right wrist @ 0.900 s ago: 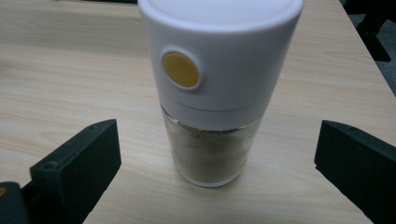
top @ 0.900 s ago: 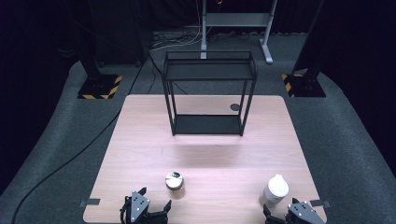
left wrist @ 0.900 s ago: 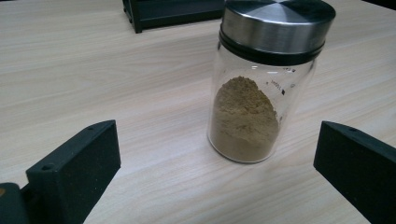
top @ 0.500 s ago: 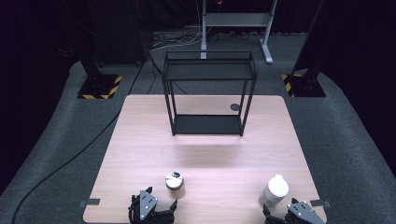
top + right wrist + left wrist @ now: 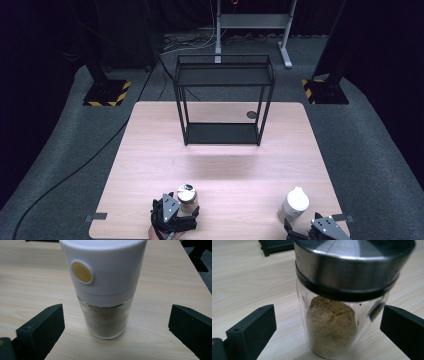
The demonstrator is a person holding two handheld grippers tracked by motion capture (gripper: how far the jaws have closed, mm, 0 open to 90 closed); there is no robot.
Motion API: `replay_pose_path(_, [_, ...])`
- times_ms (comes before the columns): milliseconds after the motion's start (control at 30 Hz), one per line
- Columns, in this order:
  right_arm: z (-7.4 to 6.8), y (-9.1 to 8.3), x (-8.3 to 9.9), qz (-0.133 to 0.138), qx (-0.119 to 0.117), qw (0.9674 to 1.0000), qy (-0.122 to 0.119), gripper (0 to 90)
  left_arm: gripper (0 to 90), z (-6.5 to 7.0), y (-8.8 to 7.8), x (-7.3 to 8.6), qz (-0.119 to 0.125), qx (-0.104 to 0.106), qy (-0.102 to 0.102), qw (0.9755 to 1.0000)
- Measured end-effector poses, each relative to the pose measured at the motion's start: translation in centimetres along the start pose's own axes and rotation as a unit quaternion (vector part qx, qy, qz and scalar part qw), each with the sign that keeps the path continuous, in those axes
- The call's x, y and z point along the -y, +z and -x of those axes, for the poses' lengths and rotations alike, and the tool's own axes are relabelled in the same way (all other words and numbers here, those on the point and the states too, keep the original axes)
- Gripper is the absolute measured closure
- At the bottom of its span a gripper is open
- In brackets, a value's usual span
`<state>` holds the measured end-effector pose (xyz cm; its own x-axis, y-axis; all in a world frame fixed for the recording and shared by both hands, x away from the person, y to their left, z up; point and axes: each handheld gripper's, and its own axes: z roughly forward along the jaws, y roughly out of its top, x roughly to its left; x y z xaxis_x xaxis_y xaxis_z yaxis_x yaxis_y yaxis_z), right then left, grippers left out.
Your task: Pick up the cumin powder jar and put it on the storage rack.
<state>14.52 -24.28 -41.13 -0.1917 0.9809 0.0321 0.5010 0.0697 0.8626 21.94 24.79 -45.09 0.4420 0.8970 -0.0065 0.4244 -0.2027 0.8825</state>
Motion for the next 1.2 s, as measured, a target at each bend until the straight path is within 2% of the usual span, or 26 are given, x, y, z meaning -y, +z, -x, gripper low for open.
replay_pose_path(367, [0.1,0.1,0.1,-0.001,-0.001,1.0000,-0.001,0.0,0.0,-0.4,1.5,-0.6,0.008,0.001,0.003,1.0000])
replay_pose_path(467, [0.0,0.1,0.0,0.000,-0.002,1.0000,-0.003,0.0,0.2,-0.7,2.1,-0.5,0.014,0.011,0.001,0.9998])
replay_pose_path(567, [-0.1,0.1,0.0,0.000,-0.001,1.0000,-0.004,0.0,10.8,-0.8,2.4,-0.6,0.015,0.015,-0.004,0.9998])
replay_pose_path(667, [-0.1,0.1,0.0,-0.001,-0.001,1.0000,-0.005,0.0,24.4,-0.9,2.6,-0.7,0.017,0.027,-0.004,0.9995])
replay_pose_path(700, [-0.1,0.1,0.0,0.000,-0.001,1.0000,-0.006,0.0,30.0,-0.8,2.6,-0.7,0.018,0.026,-0.004,0.9995])
replay_pose_path(1033, [-0.2,0.1,0.0,0.000,0.001,1.0000,-0.007,0.0,30.7,-0.9,2.3,-0.7,0.018,0.031,0.001,0.9994])
replay_pose_path(1200, [-0.1,0.1,0.0,-0.001,0.002,1.0000,-0.007,0.0,30.7,-0.9,1.5,-0.4,0.022,0.030,-0.004,0.9993])
